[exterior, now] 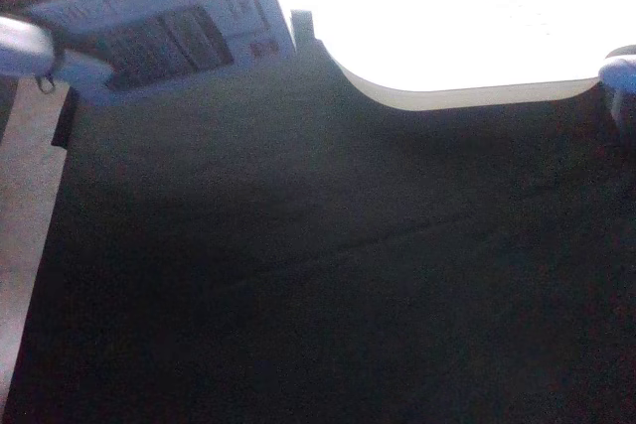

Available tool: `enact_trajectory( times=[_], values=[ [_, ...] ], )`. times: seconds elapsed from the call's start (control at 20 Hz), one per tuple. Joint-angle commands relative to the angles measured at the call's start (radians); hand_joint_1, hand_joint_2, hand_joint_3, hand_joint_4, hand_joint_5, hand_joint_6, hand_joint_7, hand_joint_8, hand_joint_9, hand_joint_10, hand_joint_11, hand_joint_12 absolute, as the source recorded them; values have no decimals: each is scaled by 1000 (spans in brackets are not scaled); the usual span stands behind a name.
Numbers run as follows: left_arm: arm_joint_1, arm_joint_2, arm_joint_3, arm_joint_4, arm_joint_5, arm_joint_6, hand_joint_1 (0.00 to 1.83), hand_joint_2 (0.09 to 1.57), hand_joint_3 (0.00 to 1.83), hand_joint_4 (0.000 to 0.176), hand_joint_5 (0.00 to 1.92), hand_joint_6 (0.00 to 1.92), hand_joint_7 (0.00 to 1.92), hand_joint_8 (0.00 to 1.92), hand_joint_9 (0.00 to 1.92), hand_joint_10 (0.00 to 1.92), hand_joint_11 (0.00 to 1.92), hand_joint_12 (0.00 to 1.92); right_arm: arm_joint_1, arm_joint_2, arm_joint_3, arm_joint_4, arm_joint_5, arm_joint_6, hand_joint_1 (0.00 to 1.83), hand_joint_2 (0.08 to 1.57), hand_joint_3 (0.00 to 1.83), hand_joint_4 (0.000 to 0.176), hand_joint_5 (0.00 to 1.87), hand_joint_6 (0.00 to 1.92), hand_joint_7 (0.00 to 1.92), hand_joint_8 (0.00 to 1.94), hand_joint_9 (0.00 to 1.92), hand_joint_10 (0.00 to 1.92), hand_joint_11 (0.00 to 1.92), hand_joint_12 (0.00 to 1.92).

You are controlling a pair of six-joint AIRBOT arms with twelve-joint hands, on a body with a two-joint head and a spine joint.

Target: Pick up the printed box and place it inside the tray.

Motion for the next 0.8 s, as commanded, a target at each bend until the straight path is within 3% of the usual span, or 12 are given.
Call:
enact_trajectory(
  times=[0.0, 0.1, 0.25, 0.35, 0.4, 0.55, 0.6, 0.65, 0.7, 0.75],
  values=[
    [-10, 8, -12, -12, -174, -6, 1378, 1126, 0, 0, 770, 1181, 933, 927, 1046, 1117, 1061, 993, 12, 2, 5, 15, 129, 13, 806, 706, 0, 175, 0, 0, 85, 0, 48, 0, 0, 227],
    [-10, 17, -36, -11, -235, -6, 1376, 1134, 0, 0, 793, 1114, 899, 987, 1019, 1193, 1090, 1012, 12, -13, 6, 14, 129, 13, 785, 670, 0, 176, 0, 0, 78, 2, 37, 1, 14, 206],
    [-16, 16, -60, 14, -291, -6, 1376, 1128, 0, 0, 849, 1001, 891, 1028, 1017, 1213, 1054, 1094, 32, -58, 17, 10, 128, 17, 784, 621, 0, 170, 0, 0, 33, 0, 47, 0, 0, 393],
    [-24, 12, -68, 27, -304, -6, 1376, 1130, 0, 0, 852, 1006, 883, 1048, 1000, 1229, 1018, 1121, 64, -88, 26, -1, 124, 17, 801, 705, 25, 176, 0, 0, 2, 0, 10, 1, 0, 247],
    [-25, 7, -69, 27, -314, -6, 1374, 1136, 2, 0, 838, 1039, 859, 1072, 995, 1235, 1015, 1126, 79, -103, 31, -4, 121, 17, 790, 716, 15, 153, 0, 0, 5, 0, 23, 3, 0, 270],
    [-32, -24, -68, 29, -338, -5, 1359, 1189, 2, 0, 686, 1134, 797, 1239, 908, 1371, 963, 1202, 115, -147, 48, -7, 116, 17, 744, 720, 10, 113, 0, 0, 44, 0, 58, 0, 0, 478],
    [-32, -42, -68, 28, -358, -5, 1366, 1181, 0, 0, 672, 1098, 823, 1238, 970, 1339, 976, 1204, 128, -166, 56, -7, 114, 17, 777, 702, 2, 141, 0, 0, 44, 0, 28, 0, 0, 425],
    [-32, -55, -68, 25, -373, -5, 1263, 1195, 0, 0, 697, 1162, 912, 1271, 1002, 1058, 996, 1178, 136, -176, 58, -7, 112, 17, 775, 685, 0, 154, 0, 0, 66, 3, 50, 6, 0, 510],
    [-32, -69, -67, 22, -385, -5, 1234, 1179, 1, 0, 778, 1123, 928, 1250, 1046, 900, 1011, 1130, 140, -184, 60, -7, 111, 17, 810, 672, 0, 137, 0, 0, 88, 4, 71, 9, 0, 584],
    [-32, -83, -64, 17, -395, -5, 1231, 1158, 0, 0, 877, 1000, 932, 1239, 1062, 856, 1015, 1111, 143, -192, 63, -7, 109, 17, 780, 667, 0, 126, 0, 0, 119, 4, 119, 15, 0, 788]
  ],
)
